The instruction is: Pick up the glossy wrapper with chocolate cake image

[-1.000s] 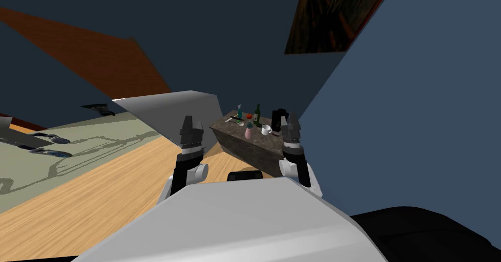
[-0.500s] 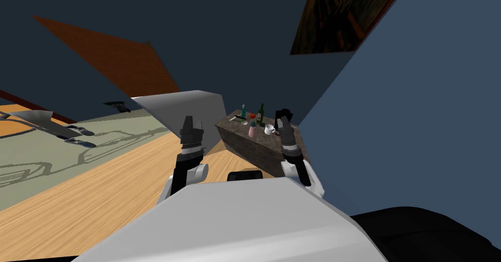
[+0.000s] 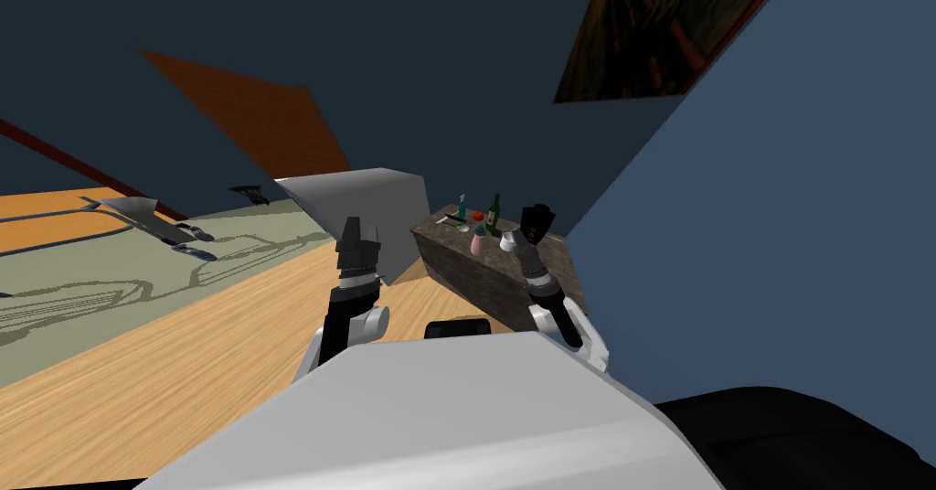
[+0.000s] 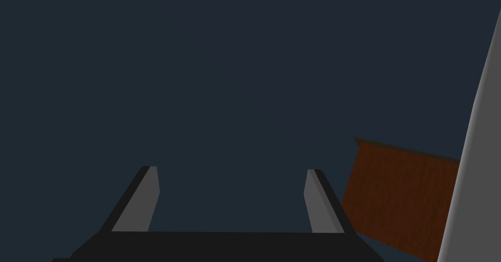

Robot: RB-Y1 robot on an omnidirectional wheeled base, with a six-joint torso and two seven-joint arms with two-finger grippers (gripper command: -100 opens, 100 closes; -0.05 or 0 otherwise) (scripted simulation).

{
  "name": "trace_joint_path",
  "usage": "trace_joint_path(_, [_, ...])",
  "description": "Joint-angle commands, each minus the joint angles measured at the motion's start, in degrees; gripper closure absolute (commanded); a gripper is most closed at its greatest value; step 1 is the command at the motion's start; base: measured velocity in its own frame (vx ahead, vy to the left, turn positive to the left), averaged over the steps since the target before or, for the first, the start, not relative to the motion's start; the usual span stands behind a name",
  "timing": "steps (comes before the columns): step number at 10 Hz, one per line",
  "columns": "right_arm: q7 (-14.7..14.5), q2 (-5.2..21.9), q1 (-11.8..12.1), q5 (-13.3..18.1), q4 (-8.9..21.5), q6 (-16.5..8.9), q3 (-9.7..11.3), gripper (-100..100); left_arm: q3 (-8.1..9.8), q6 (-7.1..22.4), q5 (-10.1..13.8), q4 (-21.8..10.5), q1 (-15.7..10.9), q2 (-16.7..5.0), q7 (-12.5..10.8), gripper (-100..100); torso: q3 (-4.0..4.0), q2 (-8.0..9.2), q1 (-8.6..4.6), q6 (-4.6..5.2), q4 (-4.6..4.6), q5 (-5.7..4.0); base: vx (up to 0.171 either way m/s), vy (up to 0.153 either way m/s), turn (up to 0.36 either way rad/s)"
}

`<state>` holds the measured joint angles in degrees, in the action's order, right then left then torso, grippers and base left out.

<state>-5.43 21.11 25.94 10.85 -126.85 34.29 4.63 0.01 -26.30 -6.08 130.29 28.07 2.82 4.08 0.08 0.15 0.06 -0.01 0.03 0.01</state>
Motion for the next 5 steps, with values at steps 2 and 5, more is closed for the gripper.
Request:
trace_joint_path(2, [-0.69, 4.21, 0.16, 1.44, 2.90, 2.71, 0.38, -100, 0.00, 0.00, 0.00, 0.00, 0.01, 0.00, 0.00, 0, 0.00, 0.00, -0.01, 0.03, 0.00, 0.00, -0.041, 0.026, 0.091])
trace_joint_path(5, [-1.12, 8.73, 0.16, 2.44, 4.98, 4.32, 0.70, -100, 0.00, 0.00, 0.00, 0.00, 0.00, 0.00, 0.00, 0, 0.00, 0.00, 0.00, 0.00, 0.00, 0.00, -0.038, 0.024, 0.091])
